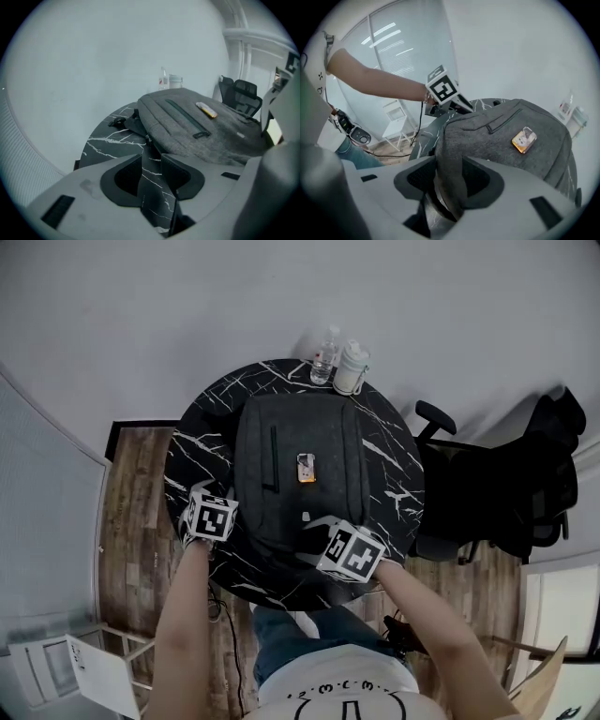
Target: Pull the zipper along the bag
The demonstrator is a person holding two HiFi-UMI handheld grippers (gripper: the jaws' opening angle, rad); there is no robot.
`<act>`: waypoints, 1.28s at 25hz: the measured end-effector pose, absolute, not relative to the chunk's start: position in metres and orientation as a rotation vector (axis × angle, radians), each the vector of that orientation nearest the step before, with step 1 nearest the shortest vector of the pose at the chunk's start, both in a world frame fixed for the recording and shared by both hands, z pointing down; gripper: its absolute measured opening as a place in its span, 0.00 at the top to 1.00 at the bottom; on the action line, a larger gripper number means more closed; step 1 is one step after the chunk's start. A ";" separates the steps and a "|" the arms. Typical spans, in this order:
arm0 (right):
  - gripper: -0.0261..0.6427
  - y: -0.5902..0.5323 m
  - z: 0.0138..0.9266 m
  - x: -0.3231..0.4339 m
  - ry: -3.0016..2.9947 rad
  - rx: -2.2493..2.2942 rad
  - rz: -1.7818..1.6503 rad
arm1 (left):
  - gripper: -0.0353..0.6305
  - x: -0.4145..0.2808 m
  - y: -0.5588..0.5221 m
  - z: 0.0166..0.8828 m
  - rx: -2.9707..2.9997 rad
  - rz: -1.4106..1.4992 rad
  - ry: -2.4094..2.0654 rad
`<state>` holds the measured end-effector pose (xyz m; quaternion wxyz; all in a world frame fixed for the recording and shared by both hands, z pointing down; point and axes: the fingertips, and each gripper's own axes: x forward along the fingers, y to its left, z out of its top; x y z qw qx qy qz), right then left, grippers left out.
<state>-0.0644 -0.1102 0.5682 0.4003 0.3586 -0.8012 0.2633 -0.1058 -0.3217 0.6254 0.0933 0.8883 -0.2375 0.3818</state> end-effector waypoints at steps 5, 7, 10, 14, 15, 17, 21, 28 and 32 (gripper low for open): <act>0.88 -0.116 0.535 -0.039 -2.046 1.124 0.622 | 0.91 -0.108 -0.282 0.556 2.767 0.835 -0.654; 0.88 -0.117 0.522 -0.034 -2.042 1.204 0.581 | 0.92 -0.110 -0.266 0.535 2.812 0.743 -0.649; 0.88 -0.119 0.504 -0.027 -1.995 1.322 0.491 | 0.92 -0.117 -0.249 0.512 2.855 0.642 -0.669; 0.88 -0.122 0.483 -0.021 -1.956 1.479 0.423 | 0.92 -0.128 -0.235 0.486 2.868 0.532 -0.709; 0.88 -0.123 0.478 -0.020 -1.953 1.514 0.409 | 0.92 -0.130 -0.233 0.480 2.870 0.506 -0.720; 0.88 -0.124 0.467 -0.017 -1.950 1.584 0.375 | 0.92 -0.132 -0.228 0.468 2.878 0.462 -0.741; 0.88 -0.123 0.443 -0.011 -1.999 1.710 0.305 | 0.93 -0.134 -0.225 0.444 2.889 0.379 -0.827; 0.88 -0.117 0.392 0.022 -2.085 1.755 0.095 | 0.92 -0.119 -0.215 0.387 2.894 0.195 -1.063; 0.88 -0.116 0.366 0.044 -2.157 1.723 -0.005 | 0.93 -0.103 -0.201 0.363 2.899 0.156 -1.217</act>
